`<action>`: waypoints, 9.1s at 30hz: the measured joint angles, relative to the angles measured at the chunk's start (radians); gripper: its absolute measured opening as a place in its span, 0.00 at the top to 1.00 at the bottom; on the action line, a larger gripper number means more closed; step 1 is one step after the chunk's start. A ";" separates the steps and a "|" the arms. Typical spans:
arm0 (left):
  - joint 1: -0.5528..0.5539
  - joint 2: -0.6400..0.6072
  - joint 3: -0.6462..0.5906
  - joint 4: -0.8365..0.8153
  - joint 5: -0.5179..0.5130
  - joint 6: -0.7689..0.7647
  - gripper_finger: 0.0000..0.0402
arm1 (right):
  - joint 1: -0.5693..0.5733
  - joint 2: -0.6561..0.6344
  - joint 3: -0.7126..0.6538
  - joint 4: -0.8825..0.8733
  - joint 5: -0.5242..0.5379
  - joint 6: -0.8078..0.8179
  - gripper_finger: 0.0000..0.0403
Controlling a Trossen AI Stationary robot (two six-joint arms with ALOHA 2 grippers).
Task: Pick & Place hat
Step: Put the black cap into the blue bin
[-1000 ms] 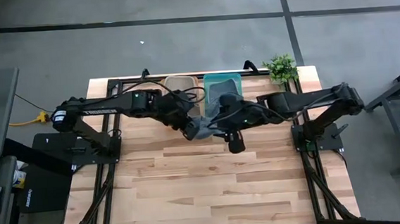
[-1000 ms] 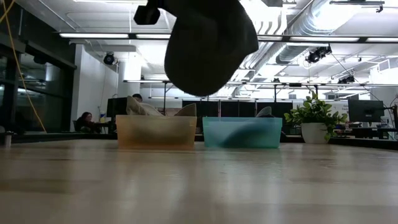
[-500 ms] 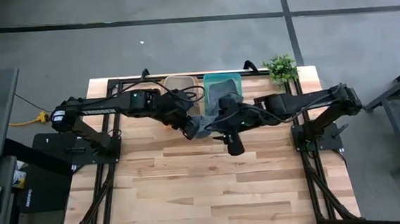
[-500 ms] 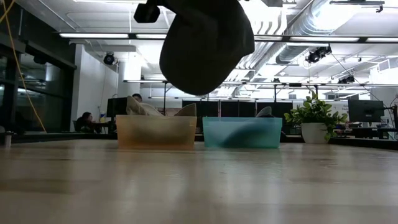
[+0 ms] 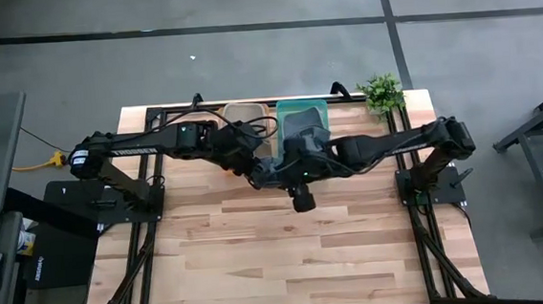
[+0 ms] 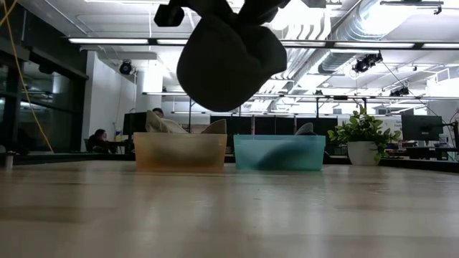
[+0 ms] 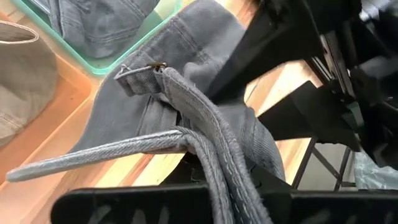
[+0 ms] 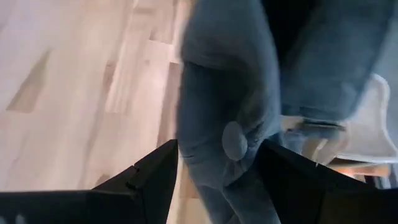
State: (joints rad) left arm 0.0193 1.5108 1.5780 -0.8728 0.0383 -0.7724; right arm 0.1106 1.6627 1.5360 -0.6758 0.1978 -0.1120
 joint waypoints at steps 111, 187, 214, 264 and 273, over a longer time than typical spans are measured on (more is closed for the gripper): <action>0.001 -0.005 0.075 -0.081 -0.100 0.009 0.30 | -0.003 0.046 0.000 -0.079 -0.123 0.078 1.00; 0.256 -1.307 -1.543 0.952 0.216 -0.455 0.53 | -0.211 -0.071 0.295 -0.427 0.115 0.063 1.00; 0.256 -1.307 -1.557 0.978 0.080 -0.263 0.54 | -0.300 0.099 0.295 -0.299 0.554 -0.531 1.00; 0.065 -1.326 -1.566 1.261 0.181 -0.218 0.54 | -0.393 0.097 -0.127 0.299 0.528 -0.960 1.00; 0.066 -1.455 -1.567 1.217 0.173 -0.175 0.54 | -0.402 0.097 -0.127 0.261 0.500 -0.915 1.00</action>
State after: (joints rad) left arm 0.0849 0.0554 0.0113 0.3444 0.2113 -0.9473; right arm -0.2919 1.7599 1.4086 -0.4151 0.6975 -1.0271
